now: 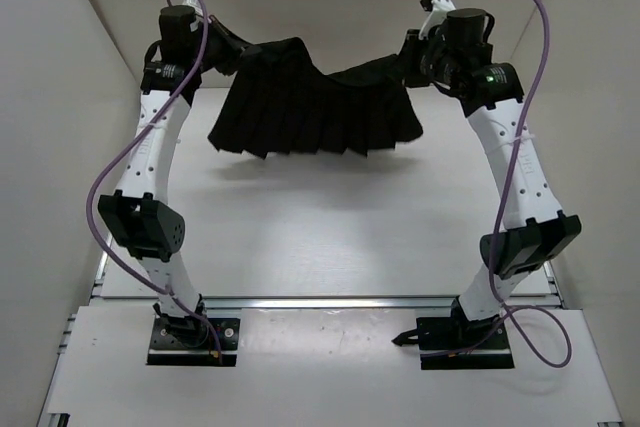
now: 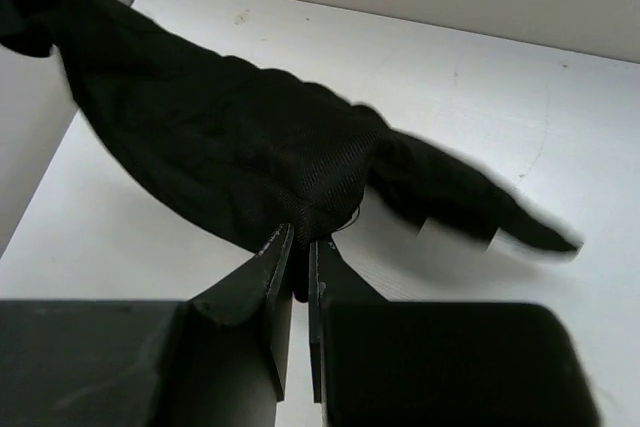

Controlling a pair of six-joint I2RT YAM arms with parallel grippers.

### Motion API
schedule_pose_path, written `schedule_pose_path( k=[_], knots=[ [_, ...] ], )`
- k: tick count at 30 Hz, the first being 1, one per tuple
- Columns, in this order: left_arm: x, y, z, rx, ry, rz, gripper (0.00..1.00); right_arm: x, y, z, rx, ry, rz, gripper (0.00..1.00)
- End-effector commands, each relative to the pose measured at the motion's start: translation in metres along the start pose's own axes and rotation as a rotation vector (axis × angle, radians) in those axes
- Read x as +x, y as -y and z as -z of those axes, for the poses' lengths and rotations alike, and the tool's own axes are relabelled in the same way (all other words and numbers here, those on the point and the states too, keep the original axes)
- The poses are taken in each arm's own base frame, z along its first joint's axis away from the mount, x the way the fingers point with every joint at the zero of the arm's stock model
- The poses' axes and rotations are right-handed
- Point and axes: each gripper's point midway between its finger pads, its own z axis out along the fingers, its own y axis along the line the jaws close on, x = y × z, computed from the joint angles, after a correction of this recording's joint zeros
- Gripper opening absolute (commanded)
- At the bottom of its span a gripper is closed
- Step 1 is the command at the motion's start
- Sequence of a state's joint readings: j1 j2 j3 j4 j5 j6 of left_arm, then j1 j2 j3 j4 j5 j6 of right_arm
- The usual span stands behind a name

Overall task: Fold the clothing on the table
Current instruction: Flatten the skirt out

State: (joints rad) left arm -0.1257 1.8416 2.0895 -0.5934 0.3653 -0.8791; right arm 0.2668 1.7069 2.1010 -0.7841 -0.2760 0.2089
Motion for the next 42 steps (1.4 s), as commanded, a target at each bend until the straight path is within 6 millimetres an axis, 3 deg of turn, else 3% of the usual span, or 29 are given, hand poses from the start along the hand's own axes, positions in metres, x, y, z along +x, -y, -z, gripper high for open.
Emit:
schedule_pose_path(
  k=[1, 2, 3, 4, 6, 7, 8, 9, 10, 11, 12, 13, 14, 15, 16, 18, 24, 30, 34, 35, 42],
  knots=[
    [0.004, 0.024, 0.046, 0.064, 0.015, -0.069, 0.0, -0.012, -0.004, 0.034, -0.016, 0.077, 0.036, 0.0],
    [0.026, 0.001, 0.046, 0.024, -0.013, -0.059, 0.0, 0.011, 0.006, 0.031, 0.0, 0.033, 0.004, 0.0],
    [0.054, -0.038, 0.042, -0.046, -0.071, -0.024, 0.0, 0.025, 0.015, 0.03, 0.007, 0.004, -0.023, 0.0],
    [0.06, -0.037, 0.053, -0.026, -0.051, -0.027, 0.0, 0.053, 0.026, 0.026, 0.026, -0.048, -0.059, 0.0],
    [0.121, -0.098, 0.066, -0.099, -0.131, 0.028, 0.0, 0.118, 0.043, 0.022, 0.046, -0.18, -0.139, 0.0],
    [0.134, -0.112, 0.072, -0.125, -0.139, 0.04, 0.0, 0.133, 0.048, 0.027, 0.073, -0.206, -0.165, 0.0],
    [0.164, -0.147, 0.081, -0.195, -0.181, 0.064, 0.0, 0.164, 0.052, 0.033, 0.089, -0.26, -0.209, 0.0],
    [0.193, -0.178, 0.092, -0.262, -0.225, 0.087, 0.05, 0.199, 0.052, 0.04, 0.108, -0.32, -0.267, 0.0],
    [0.219, -0.204, 0.102, -0.323, -0.272, 0.102, 0.15, 0.217, 0.051, 0.042, 0.11, -0.356, -0.288, 0.0],
    [0.227, -0.214, 0.108, -0.336, -0.287, 0.096, 0.33, 0.249, 0.057, 0.051, 0.137, -0.407, -0.345, 0.0],
    [0.249, -0.23, 0.117, -0.374, -0.347, 0.107, 0.42, 0.275, 0.055, 0.057, 0.137, -0.446, -0.375, 0.0],
    [0.266, -0.249, 0.127, -0.438, -0.397, 0.093, 0.56, 0.297, 0.058, 0.062, 0.159, -0.483, -0.398, 0.2],
    [0.275, -0.257, 0.131, -0.462, -0.429, 0.074, 0.64, 0.303, 0.055, 0.064, 0.16, -0.486, -0.388, 0.49],
    [0.287, -0.263, 0.134, -0.483, -0.476, 0.075, 0.65, 0.318, 0.063, 0.066, 0.2, -0.511, -0.395, 0.59],
    [0.298, -0.267, 0.138, -0.495, -0.515, 0.064, 0.66, 0.323, 0.067, 0.068, 0.229, -0.521, -0.392, 0.76],
    [0.312, -0.275, 0.147, -0.558, -0.547, 0.02, 0.68, 0.342, 0.074, 0.069, 0.257, -0.573, -0.407, 0.85],
    [0.351, -0.274, 0.158, -0.599, -0.577, -0.039, 0.69, 0.377, 0.089, 0.076, 0.37, -0.641, -0.391, 0.82],
    [0.369, -0.273, 0.158, -0.66, -0.603, -0.071, 0.71, 0.397, 0.102, 0.075, 0.416, -0.67, -0.408, 0.8],
    [0.369, -0.283, 0.16, -0.741, -0.599, -0.119, 0.69, 0.404, 0.1, 0.07, 0.417, -0.707, -0.39, 0.66],
    [0.371, -0.286, 0.16, -0.754, -0.594, -0.119, 0.68, 0.408, 0.098, 0.069, 0.413, -0.715, -0.394, 0.57],
    [0.392, -0.292, 0.157, -0.746, -0.625, -0.085, 0.63, 0.424, 0.092, 0.068, 0.39, -0.744, -0.397, 0.49]
  ],
)
